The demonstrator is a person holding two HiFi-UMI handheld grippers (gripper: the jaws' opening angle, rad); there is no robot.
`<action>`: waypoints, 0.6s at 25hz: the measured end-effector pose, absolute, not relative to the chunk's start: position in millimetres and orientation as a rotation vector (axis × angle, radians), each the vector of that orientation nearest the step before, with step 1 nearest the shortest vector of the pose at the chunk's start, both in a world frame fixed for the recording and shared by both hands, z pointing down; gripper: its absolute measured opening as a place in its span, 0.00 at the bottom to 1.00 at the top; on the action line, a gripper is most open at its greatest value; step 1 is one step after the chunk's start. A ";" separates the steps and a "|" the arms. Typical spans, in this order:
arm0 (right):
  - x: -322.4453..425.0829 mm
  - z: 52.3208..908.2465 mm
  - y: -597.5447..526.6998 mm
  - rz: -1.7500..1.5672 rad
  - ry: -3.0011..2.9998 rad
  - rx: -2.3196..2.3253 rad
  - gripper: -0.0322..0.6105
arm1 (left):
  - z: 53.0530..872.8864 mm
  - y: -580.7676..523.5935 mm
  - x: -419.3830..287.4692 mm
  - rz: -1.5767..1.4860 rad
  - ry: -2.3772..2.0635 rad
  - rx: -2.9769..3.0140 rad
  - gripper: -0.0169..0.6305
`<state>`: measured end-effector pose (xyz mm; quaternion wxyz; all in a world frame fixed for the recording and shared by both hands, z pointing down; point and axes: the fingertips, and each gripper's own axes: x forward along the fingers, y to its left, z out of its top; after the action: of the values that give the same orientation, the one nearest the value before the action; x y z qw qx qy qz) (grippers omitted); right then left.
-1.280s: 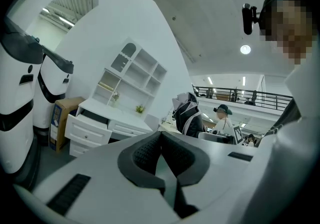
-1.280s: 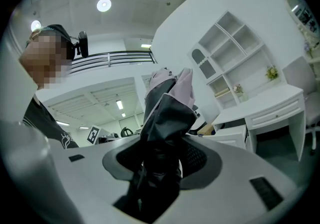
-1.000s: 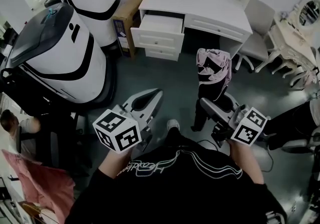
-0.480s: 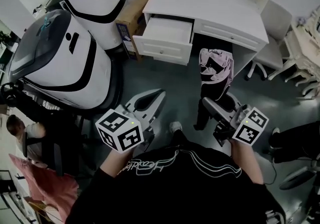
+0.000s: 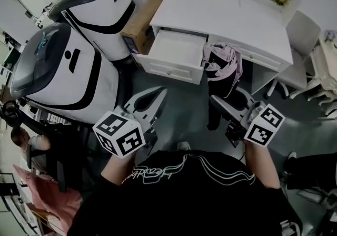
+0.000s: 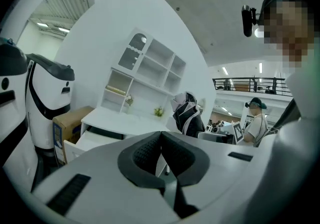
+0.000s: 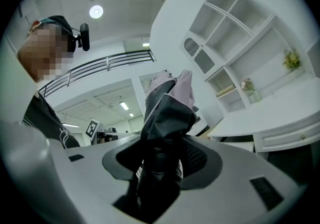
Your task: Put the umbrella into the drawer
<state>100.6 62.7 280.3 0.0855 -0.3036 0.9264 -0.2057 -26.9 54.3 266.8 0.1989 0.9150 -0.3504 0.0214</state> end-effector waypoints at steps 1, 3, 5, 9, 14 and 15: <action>103.6 277.1 50.7 -0.611 2.766 -0.904 0.39 | 263.2 45.1 -25.2 0.063 -0.994 2.555 0.06; 109.0 272.1 29.7 -0.602 2.777 -0.901 0.39 | 258.9 28.1 -21.9 0.075 -1.016 2.543 0.06; 111.3 270.9 11.6 -0.591 2.788 -0.899 0.39 | 259.6 12.6 -20.6 0.085 -1.033 2.533 0.06; 107.8 278.0 -22.0 -0.619 2.798 -0.899 0.39 | 272.2 -18.0 -23.1 0.119 -1.034 2.516 0.06; 100.7 287.7 -64.8 -0.638 2.792 -0.922 0.39 | 283.4 -67.4 -39.1 0.122 -1.057 2.478 0.06; 98.5 290.0 -74.1 -0.643 2.793 -0.926 0.39 | 283.6 -77.8 -40.8 0.115 -1.057 2.477 0.06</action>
<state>98.5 -74.1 290.0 0.0645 -0.3069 0.9253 -0.2131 -40.8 -77.8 283.6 0.2210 0.8962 -0.3824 0.0416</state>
